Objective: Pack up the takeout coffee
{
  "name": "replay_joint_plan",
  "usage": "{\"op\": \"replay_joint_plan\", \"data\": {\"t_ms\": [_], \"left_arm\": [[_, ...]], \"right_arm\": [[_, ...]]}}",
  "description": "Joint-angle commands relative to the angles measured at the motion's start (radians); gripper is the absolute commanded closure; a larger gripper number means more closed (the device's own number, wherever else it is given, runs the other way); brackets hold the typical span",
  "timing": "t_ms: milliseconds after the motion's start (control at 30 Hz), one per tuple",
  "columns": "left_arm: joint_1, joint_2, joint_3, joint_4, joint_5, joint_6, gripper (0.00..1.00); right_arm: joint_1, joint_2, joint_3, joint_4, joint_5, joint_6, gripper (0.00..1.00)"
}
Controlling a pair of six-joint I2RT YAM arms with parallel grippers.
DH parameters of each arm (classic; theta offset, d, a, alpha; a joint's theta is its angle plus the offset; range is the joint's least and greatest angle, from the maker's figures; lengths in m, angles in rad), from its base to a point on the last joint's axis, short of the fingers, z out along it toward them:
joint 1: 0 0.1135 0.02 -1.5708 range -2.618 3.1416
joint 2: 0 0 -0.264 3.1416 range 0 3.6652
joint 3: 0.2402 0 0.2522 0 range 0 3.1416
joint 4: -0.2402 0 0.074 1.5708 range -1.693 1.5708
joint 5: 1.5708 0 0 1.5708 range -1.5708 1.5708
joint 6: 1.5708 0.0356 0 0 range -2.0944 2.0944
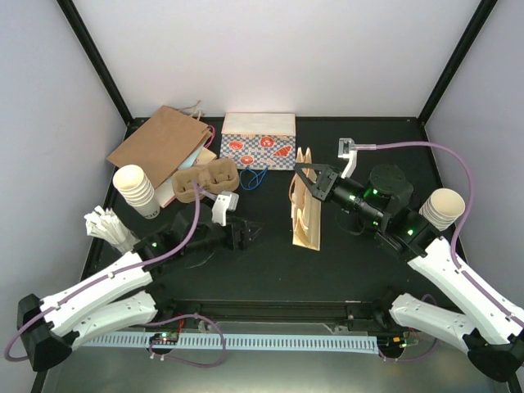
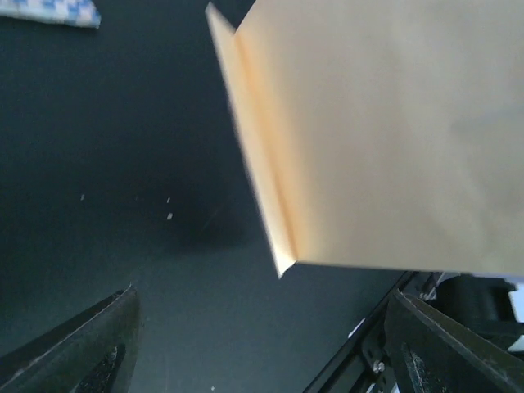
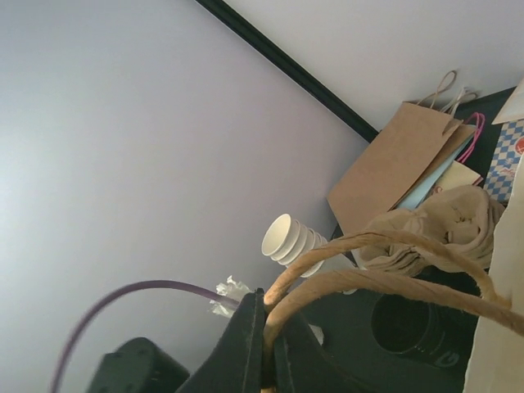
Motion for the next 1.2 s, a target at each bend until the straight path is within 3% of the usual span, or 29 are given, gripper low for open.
{"op": "replay_joint_plan", "data": {"t_ms": [0, 233, 600, 1000, 1167], "left_arm": [[0.007, 0.043, -0.039, 0.105, 0.034, -0.072, 0.17], [0.012, 0.134, -0.049, 0.153, 0.061, -0.081, 0.17], [0.036, 0.235, -0.093, 0.311, 0.183, -0.117, 0.26], [0.042, 0.398, -0.084, 0.431, 0.293, -0.166, 0.47], [0.052, 0.453, -0.061, 0.447, 0.308, -0.162, 0.51]], "right_arm": [[-0.003, -0.016, -0.009, 0.053, -0.019, 0.017, 0.99], [-0.003, -0.031, -0.018, 0.059, -0.038, 0.008, 0.99], [-0.004, -0.06, -0.048, 0.085, -0.076, 0.011, 0.99], [-0.003, -0.082, -0.08, 0.1, -0.101, 0.03, 0.99], [-0.004, -0.087, -0.079, 0.1, -0.116, 0.031, 0.99]]}}
